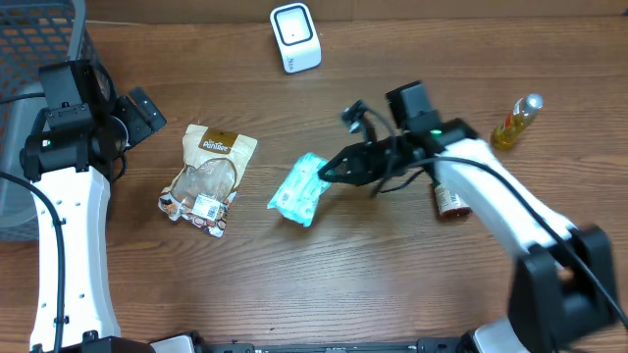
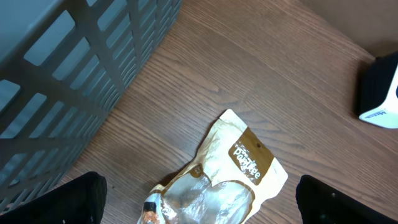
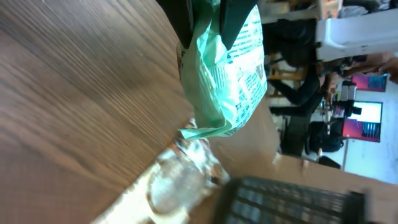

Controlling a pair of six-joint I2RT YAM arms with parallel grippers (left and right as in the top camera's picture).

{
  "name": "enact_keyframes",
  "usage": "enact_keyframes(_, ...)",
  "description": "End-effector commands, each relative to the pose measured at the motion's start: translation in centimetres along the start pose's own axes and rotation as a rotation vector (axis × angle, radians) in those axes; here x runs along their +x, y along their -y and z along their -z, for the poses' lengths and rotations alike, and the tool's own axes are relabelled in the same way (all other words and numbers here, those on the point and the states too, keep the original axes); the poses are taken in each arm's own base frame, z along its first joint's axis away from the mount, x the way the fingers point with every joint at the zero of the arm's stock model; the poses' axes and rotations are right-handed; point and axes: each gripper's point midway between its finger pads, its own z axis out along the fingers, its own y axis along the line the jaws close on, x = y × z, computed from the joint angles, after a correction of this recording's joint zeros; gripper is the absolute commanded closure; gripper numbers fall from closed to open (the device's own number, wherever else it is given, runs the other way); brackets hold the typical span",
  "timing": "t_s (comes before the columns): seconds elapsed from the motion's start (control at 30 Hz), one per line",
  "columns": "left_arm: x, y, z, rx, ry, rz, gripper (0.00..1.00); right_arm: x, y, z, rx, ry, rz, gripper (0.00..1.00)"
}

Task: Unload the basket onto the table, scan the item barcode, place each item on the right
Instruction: 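Lift the pouch with the right gripper and carry it toward the white scanner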

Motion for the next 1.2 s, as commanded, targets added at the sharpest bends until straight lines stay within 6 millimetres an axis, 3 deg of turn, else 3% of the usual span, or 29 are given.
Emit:
enact_keyframes(0.0,-0.9,0.1,0.7,-0.003,0.032,-0.015,0.0,-0.5,-3.1,2.8,-0.028,0.059,0.097,0.96)
enact_keyframes(0.1,-0.9,0.1,0.7,-0.003,0.032,-0.015,0.0,0.0,-4.5,4.2,-0.024,0.073,0.1,0.96)
enact_keyframes(0.4,-0.9,0.1,0.7,-0.003,0.032,-0.015,0.01,1.9,-6.8,5.7,-0.024,0.056,0.073,0.96)
enact_keyframes(0.73,-0.9,0.1,0.7,-0.003,0.032,-0.015,0.0,2.3,-9.5,7.5,-0.025,0.103,0.143,0.96)
enact_keyframes(1.17,-0.9,0.1,0.7,-0.003,0.032,-0.015,0.01,2.4,-10.2,7.9,-0.026,0.114,0.154,0.96)
